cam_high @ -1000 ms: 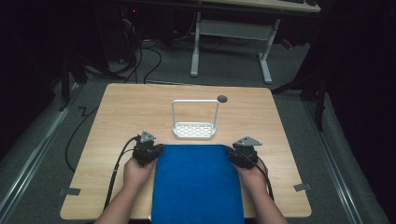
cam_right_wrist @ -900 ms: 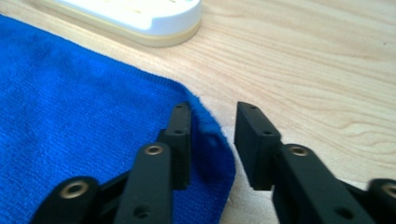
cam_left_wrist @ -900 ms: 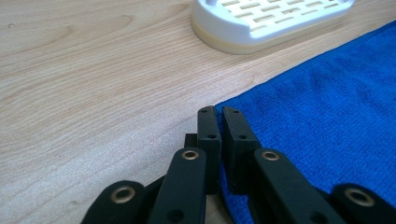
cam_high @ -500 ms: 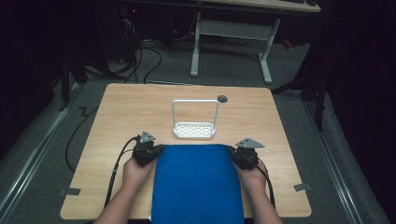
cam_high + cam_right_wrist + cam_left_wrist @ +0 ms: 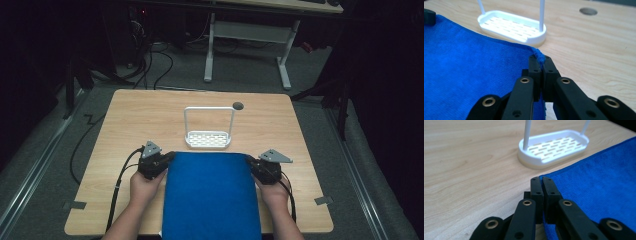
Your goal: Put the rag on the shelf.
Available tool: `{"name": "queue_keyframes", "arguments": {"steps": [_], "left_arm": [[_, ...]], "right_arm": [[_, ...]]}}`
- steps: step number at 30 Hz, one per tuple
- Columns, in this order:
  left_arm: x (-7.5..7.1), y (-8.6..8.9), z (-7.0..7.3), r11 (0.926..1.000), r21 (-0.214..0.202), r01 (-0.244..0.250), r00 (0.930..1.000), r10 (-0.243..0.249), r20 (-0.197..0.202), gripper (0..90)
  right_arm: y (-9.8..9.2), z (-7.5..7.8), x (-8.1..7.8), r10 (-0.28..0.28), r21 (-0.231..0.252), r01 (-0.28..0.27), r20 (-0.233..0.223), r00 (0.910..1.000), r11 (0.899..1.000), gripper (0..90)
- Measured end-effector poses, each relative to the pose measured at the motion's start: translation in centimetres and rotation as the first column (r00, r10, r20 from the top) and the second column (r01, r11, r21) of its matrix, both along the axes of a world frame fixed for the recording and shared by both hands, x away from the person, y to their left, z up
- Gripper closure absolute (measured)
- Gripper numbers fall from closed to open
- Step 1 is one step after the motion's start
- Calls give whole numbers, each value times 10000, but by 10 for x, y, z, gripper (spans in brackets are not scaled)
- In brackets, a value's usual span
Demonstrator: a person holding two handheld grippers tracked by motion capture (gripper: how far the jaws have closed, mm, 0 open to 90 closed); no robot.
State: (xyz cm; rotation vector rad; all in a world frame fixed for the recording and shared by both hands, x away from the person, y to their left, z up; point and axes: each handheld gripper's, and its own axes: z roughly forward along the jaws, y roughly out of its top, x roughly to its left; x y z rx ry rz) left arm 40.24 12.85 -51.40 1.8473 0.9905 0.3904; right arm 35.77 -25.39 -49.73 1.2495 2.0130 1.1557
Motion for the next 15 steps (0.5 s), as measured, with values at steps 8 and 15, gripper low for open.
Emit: {"name": "queue_keyframes", "arguments": {"steps": [8,15], "left_arm": [[-11,4,18,9986,-520,9,9973,29,728,881],[-22,2,34,9979,-610,200,9911,-118,1325,882]], "right_arm": [[-1,14,-10,-30,284,9,723,9974,9996,884],[1,32,-20,39,509,-110,1365,9906,9986,884]]}}
